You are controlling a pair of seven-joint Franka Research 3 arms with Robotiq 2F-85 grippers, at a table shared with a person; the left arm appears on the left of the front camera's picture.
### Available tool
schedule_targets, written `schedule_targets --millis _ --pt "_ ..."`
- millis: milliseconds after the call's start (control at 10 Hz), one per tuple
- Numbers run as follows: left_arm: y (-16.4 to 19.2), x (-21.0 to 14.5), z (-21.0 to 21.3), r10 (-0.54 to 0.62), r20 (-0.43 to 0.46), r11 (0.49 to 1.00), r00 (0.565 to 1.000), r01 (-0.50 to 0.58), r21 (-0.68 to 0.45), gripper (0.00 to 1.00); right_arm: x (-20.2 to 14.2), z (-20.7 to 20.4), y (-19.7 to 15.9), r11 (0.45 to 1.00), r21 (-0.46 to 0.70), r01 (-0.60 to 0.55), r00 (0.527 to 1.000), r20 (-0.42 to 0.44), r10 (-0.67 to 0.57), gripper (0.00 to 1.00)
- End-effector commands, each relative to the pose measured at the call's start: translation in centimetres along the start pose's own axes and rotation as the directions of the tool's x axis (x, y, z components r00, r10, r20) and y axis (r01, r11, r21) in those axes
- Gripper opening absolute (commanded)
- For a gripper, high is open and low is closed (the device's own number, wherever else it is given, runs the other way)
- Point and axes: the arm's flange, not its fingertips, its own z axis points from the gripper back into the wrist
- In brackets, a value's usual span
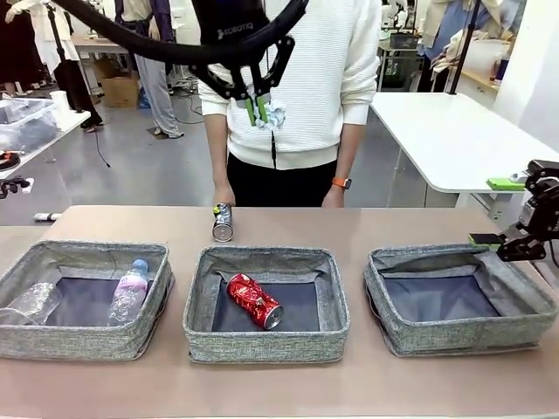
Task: Sort the waste into the appropriate baskets.
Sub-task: Pick up the waste item pointed out by the person.
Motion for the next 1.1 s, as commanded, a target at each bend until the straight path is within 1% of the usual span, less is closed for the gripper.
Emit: schedule_targets --millis 0,100,300,600,1000 --pt "-0.8 0.4 1.1 0.015 0.040 1.000 0.999 -0.016 0.023 0.08 0.0 -0.1 0.2 1.000 0.015 -0.009 1.000 -0.002 0.009 1.00" --pt "-1.2 0.4 1.9 0.014 0.048 0.999 0.999 -0.016 0.036 0.08 0.0 -0.1 0.2 1.000 0.015 -0.009 1.000 -0.002 0.009 1.00" --pt "-1.7 0.2 3.4 -0.004 0.093 0.998 0.996 -0.001 0.059 0.08 0.0 -0.1 0.2 1.000 0.015 -0.009 1.000 -0.002 0.009 1.00" --pt "-2.0 -0.2 4.1 -0.044 0.102 0.997 0.994 0.038 0.063 0.08 0.0 -0.1 0.2 1.000 0.015 -0.009 1.000 -0.002 0.009 1.00" --pt "-2.1 -0.6 5.4 -0.096 0.138 0.995 0.986 0.095 0.014 0.08 0.0 -0.1 0.2 1.000 0.015 -0.009 1.000 -0.002 0.009 1.00"
